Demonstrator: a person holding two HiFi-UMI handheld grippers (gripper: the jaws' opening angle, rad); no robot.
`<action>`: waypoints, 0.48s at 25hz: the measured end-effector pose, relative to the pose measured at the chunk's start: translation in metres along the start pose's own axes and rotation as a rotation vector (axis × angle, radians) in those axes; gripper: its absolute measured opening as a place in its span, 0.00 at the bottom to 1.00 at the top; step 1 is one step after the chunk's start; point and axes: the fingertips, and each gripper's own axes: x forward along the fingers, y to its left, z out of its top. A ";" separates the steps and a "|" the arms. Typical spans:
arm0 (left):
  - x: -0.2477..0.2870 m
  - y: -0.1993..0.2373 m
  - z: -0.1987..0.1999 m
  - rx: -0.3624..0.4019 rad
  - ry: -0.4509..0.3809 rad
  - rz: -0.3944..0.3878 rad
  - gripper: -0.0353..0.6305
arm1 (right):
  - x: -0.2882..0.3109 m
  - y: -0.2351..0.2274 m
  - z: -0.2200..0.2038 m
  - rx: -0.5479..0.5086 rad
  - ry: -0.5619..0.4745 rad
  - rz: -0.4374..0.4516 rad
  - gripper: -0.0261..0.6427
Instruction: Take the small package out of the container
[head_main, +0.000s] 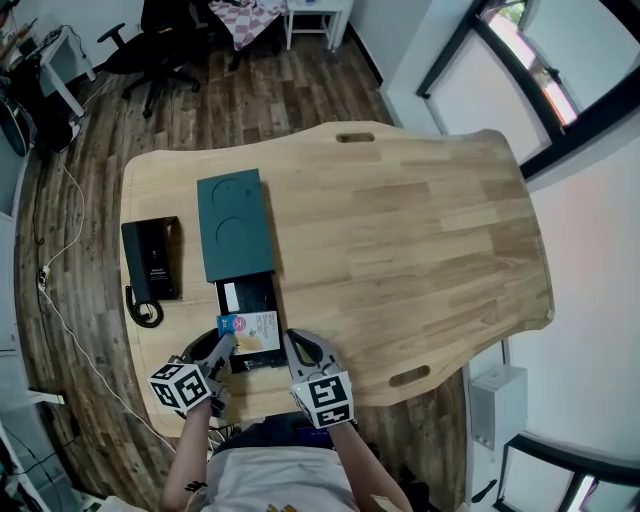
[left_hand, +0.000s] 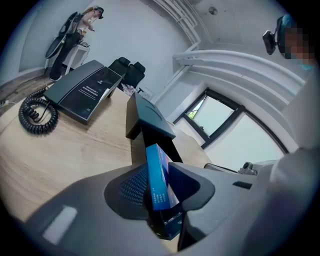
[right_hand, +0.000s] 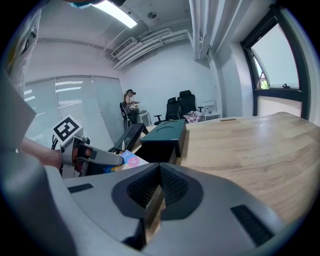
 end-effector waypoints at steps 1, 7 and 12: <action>-0.002 0.000 0.001 -0.003 -0.004 -0.001 0.25 | 0.000 0.001 0.000 0.003 -0.002 0.001 0.05; -0.013 -0.003 0.009 -0.012 -0.029 -0.017 0.22 | -0.007 0.009 0.012 0.010 -0.034 0.012 0.05; -0.017 -0.011 0.019 -0.036 -0.056 -0.035 0.21 | -0.013 0.009 0.020 0.010 -0.055 0.002 0.05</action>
